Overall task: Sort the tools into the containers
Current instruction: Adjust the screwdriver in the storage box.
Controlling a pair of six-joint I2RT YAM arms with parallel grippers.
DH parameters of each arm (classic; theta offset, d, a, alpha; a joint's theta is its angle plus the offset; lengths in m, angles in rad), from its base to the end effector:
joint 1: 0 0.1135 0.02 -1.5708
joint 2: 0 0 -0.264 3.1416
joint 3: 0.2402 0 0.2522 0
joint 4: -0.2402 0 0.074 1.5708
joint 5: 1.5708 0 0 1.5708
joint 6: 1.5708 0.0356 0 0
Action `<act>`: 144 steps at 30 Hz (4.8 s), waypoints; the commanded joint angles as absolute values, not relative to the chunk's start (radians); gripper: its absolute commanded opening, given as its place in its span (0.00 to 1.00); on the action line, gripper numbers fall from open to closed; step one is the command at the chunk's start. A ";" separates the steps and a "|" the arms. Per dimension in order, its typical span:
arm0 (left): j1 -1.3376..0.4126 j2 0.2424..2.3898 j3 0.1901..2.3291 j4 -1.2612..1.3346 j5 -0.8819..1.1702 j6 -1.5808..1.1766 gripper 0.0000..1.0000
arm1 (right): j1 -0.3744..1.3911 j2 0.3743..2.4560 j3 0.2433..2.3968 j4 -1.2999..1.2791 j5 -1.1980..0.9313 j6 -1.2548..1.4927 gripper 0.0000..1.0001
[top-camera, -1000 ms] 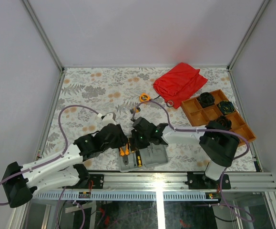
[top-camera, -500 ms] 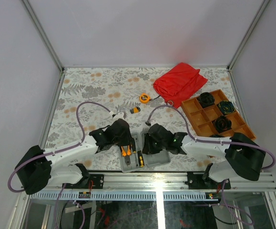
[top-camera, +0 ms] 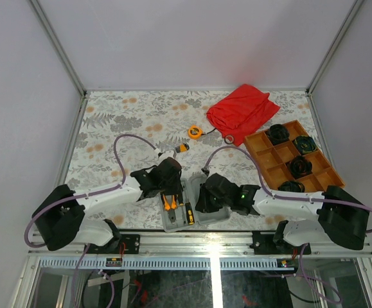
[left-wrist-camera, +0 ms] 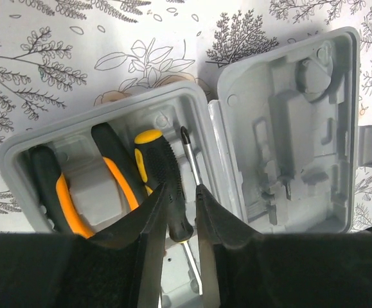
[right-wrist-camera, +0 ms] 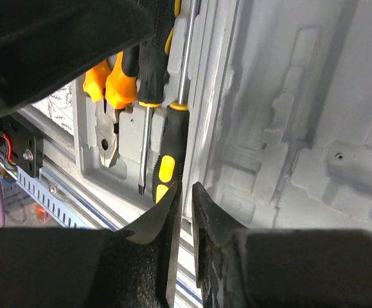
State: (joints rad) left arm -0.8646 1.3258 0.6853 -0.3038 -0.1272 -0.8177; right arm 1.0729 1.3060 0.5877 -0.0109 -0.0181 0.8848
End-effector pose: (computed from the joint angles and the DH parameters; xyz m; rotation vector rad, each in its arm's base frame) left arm 0.1672 -0.1890 0.1828 0.0073 2.5854 -0.5144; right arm 0.1220 0.2257 0.1792 -0.2471 2.5108 0.9497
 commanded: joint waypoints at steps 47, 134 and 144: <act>-0.943 1.448 0.710 -0.375 -0.233 -0.899 0.20 | 1.275 1.473 0.747 -0.014 0.194 1.016 0.15; -0.933 1.430 0.626 -0.356 -0.226 -0.910 0.00 | 1.270 2.090 0.989 -0.439 0.014 0.923 0.00; -0.939 1.458 0.607 -0.267 -0.154 -0.898 0.00 | 1.271 2.176 0.943 -0.340 -0.078 0.926 0.00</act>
State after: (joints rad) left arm -0.8627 1.3685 0.6586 -0.3424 -0.2996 -0.9142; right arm 1.2675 1.7992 1.0622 -0.3462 0.2184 1.0328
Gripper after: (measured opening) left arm 0.156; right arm 0.007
